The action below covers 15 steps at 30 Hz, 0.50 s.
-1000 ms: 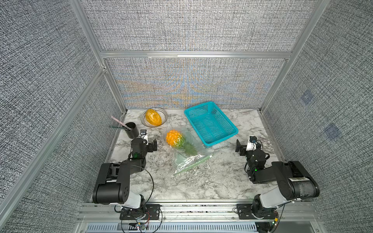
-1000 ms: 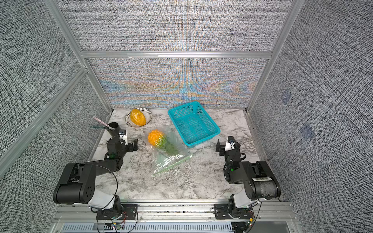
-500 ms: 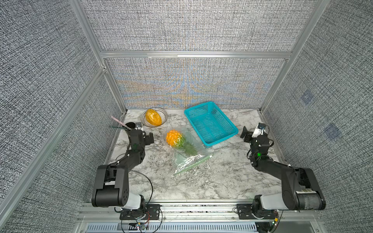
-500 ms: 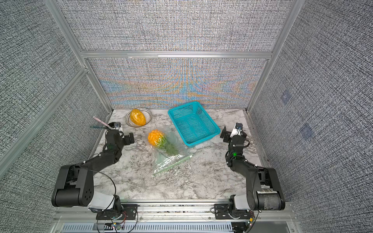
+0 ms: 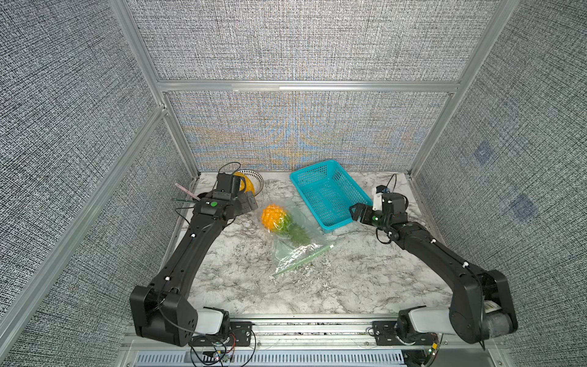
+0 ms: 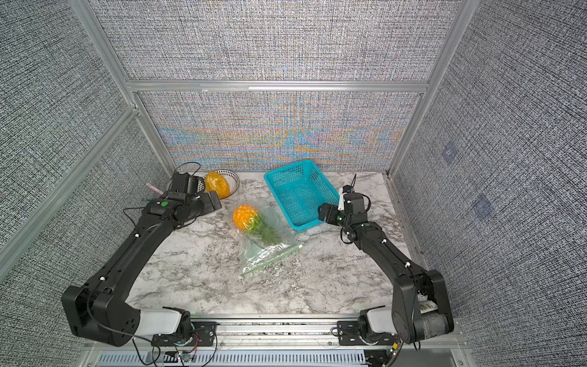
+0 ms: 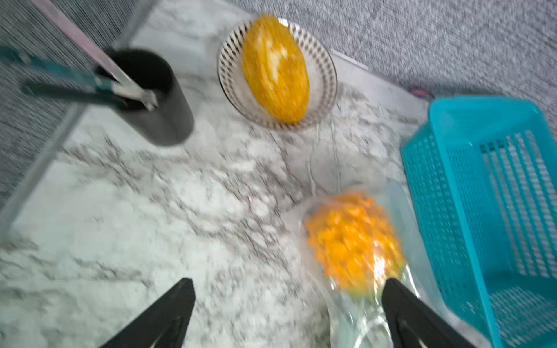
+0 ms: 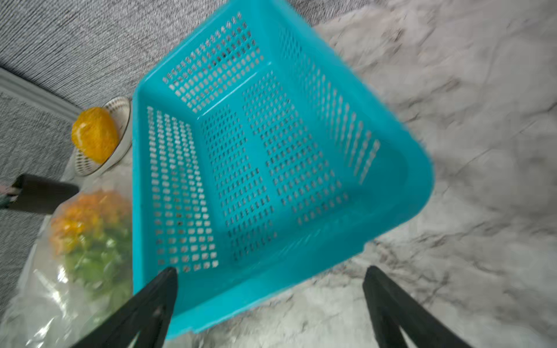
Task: Open the zip-top bag and take out the pineapple
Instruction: Adjust the zipper food storage bag at the center of the board.
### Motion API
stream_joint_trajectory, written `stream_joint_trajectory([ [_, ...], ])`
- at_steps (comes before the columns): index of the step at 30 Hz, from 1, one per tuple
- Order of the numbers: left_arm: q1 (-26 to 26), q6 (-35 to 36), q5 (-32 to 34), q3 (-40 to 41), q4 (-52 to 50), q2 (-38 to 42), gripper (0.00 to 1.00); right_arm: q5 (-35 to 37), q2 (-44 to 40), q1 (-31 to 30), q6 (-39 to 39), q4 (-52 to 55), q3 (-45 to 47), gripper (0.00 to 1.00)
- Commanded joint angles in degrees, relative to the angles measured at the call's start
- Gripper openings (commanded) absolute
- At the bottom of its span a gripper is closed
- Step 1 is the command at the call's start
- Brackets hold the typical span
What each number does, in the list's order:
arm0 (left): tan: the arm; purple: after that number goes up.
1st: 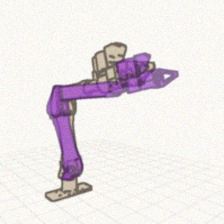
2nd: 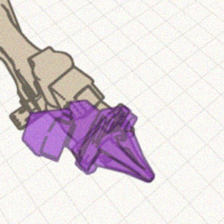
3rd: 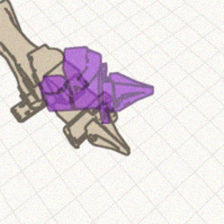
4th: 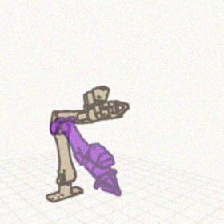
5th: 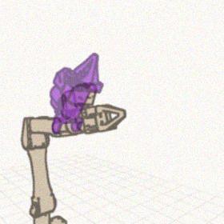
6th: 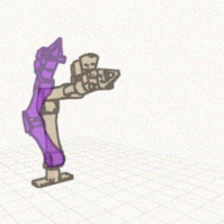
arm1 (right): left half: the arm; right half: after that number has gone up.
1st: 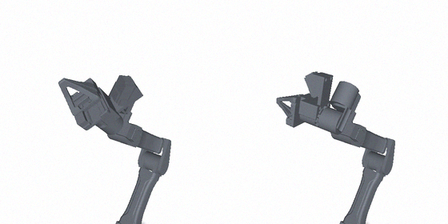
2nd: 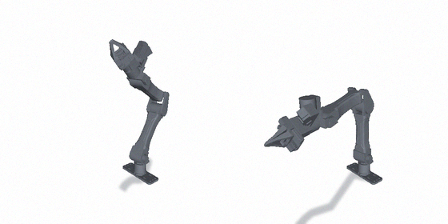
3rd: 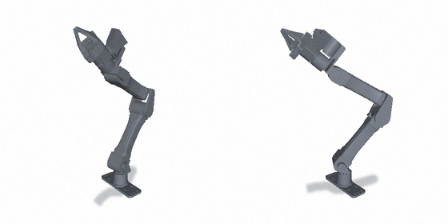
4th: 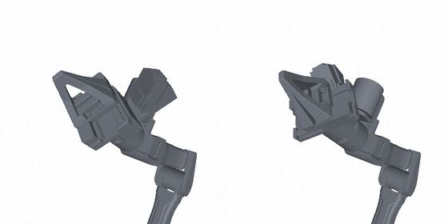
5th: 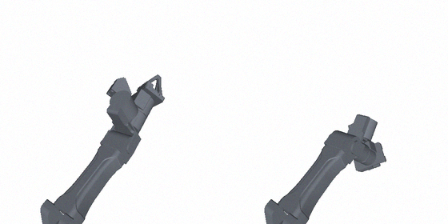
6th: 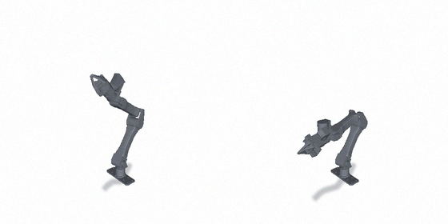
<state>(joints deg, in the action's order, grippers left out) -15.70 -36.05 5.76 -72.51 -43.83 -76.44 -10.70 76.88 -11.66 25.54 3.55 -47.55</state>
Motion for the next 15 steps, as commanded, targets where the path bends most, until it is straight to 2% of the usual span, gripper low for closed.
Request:
stream_joint_trajectory([
  [1, -2.0, -10.5, -6.1, 1.9, -7.2, 1.6, 1.0, -11.2, -1.3, -0.5, 4.7, 1.2, 4.3, 0.97],
  [7, -5.2, -12.5, -10.8, 3.9, -8.7, 2.5, 1.0, -19.3, -0.5, -4.2, 12.3, -9.0, 9.9, 0.94],
  [12, -7.1, -8.7, -12.3, 3.5, -11.6, 1.3, 1.0, -19.5, 2.3, -9.4, 16.6, -14.0, 12.3, 0.87],
  [15, -9.4, -5.9, -9.5, 3.5, -13.1, 2.0, 1.0, -19.0, 3.6, -11.2, 16.3, -16.0, 12.7, 0.81],
])
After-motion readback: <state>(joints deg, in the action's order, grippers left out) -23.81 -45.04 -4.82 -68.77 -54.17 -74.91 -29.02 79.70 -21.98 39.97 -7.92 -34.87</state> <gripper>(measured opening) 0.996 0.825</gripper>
